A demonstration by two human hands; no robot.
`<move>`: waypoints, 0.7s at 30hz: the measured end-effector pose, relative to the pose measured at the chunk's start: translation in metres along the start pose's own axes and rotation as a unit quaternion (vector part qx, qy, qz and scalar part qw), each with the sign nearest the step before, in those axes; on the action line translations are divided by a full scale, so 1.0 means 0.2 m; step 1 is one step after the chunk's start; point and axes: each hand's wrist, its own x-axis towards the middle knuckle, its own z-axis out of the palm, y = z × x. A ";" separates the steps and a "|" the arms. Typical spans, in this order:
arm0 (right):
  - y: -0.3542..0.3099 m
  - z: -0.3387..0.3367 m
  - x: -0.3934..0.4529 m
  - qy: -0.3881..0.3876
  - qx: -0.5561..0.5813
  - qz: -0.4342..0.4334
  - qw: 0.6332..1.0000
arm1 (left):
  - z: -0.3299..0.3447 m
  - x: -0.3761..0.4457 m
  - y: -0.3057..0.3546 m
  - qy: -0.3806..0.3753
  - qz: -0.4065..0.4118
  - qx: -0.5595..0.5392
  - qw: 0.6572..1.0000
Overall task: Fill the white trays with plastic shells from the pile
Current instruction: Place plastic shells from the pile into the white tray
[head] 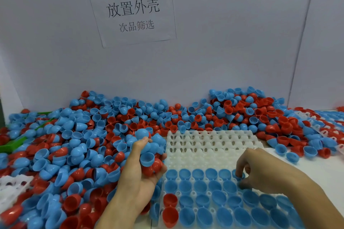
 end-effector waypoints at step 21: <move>-0.49 0.20 -0.10 0.266 0.355 -0.282 0.851 | 0.01 -0.02 -0.06 -0.089 0.013 0.137 0.987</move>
